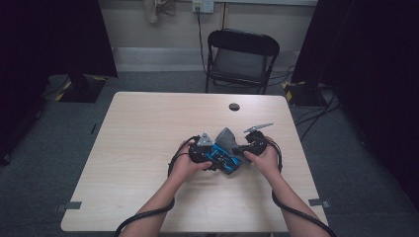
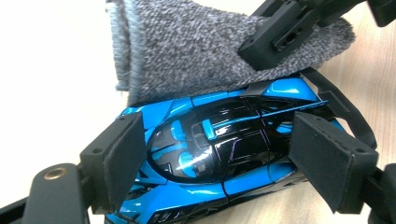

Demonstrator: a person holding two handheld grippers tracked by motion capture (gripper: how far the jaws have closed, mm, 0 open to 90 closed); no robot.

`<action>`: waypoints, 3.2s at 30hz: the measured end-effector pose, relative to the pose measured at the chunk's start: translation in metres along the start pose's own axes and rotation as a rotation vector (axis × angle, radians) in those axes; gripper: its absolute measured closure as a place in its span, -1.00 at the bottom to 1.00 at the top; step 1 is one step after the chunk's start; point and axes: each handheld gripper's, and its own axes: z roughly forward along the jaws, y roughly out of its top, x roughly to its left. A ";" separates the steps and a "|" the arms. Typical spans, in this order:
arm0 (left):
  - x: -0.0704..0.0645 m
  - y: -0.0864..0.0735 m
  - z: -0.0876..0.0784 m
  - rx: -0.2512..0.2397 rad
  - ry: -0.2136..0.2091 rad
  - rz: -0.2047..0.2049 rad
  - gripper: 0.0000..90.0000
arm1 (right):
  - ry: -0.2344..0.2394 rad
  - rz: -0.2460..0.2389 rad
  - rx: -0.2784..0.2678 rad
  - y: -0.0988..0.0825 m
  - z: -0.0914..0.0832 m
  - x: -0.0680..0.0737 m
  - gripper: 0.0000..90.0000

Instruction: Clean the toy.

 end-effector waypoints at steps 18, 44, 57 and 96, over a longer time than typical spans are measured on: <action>-0.001 0.001 0.000 0.007 0.007 -0.003 -0.59 | 0.004 0.023 0.007 -0.018 -0.028 -0.009 0.77; 0.001 -0.001 -0.001 0.001 -0.002 0.005 -0.56 | -0.067 0.011 -0.086 0.027 0.009 0.000 0.76; 0.001 -0.001 -0.001 -0.004 -0.003 0.002 -0.56 | -0.027 0.015 -0.074 0.032 0.038 0.006 0.76; 0.003 -0.003 -0.006 0.044 0.034 0.021 -0.56 | -0.028 -0.011 -0.031 -0.014 -0.004 -0.003 0.76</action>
